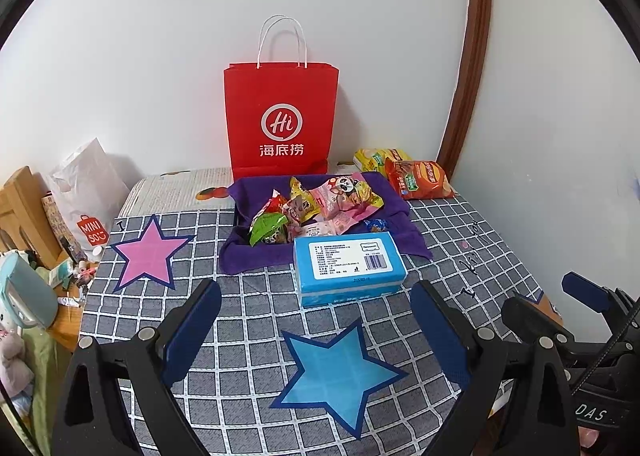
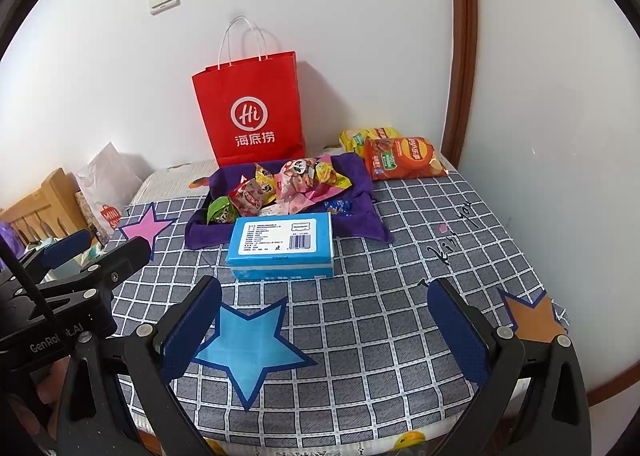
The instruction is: Organize snacks
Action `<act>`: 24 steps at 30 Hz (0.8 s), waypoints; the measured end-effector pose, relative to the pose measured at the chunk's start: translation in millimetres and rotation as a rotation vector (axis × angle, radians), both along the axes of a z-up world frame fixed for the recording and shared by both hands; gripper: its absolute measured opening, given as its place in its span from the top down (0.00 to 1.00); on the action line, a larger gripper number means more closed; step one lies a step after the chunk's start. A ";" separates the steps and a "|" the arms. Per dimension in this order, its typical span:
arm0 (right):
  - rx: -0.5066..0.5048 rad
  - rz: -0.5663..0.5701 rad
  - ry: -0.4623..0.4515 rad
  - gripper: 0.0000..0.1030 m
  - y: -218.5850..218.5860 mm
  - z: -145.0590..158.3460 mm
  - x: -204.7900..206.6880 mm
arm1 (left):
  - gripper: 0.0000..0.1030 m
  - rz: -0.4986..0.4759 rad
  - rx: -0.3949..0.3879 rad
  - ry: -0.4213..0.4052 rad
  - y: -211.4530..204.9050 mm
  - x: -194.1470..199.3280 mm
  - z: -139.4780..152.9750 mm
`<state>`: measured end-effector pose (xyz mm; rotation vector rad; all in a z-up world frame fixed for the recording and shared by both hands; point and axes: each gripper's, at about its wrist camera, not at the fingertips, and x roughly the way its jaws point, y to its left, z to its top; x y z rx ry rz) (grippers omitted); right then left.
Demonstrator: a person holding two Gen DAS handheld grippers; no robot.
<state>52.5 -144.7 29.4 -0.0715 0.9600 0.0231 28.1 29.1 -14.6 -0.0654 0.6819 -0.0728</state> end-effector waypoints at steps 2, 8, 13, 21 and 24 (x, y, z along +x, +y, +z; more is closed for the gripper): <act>0.004 0.001 0.001 0.02 -0.8 -0.1 -0.2 | 0.07 -0.001 0.000 0.002 -0.3 0.3 -1.0; 0.007 -0.001 0.004 0.02 -1.6 -1.8 -0.3 | 0.07 -0.003 0.001 0.003 -0.3 0.5 -1.9; 0.008 -0.003 0.005 0.02 -2.6 -2.8 -0.1 | 0.07 -0.003 0.000 0.003 -0.2 0.2 -1.7; 0.008 -0.002 0.002 0.02 -3.0 -2.1 -1.5 | 0.07 -0.005 0.000 0.005 -0.5 1.4 -0.8; 0.009 -0.001 0.000 0.02 -2.8 -1.5 -1.8 | 0.07 -0.005 0.000 0.004 -0.6 1.4 -1.2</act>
